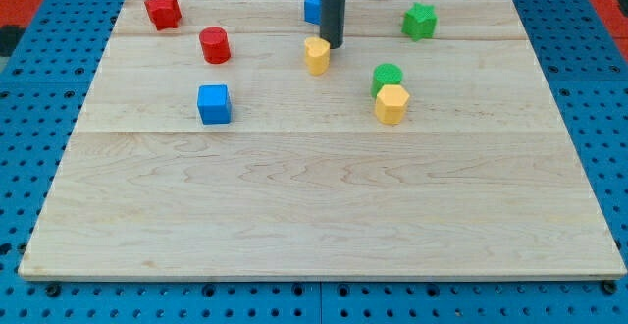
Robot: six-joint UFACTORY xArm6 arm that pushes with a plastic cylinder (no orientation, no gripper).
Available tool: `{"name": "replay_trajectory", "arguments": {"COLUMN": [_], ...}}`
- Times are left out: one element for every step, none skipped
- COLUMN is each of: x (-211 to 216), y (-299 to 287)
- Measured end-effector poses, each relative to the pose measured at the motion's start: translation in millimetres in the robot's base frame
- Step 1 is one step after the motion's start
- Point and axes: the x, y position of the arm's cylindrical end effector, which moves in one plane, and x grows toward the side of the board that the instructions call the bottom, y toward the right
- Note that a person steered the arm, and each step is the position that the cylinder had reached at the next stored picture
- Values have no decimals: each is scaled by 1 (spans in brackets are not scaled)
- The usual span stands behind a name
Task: Push the blue cube to the left side of the board
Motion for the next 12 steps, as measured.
{"name": "replay_trajectory", "arguments": {"x": [-9, 22, 87, 103, 110, 116, 106, 98, 89, 89, 89, 89], "y": [-54, -88, -93, -111, -87, -144, -209, -182, -182, -178, -178, -173]}}
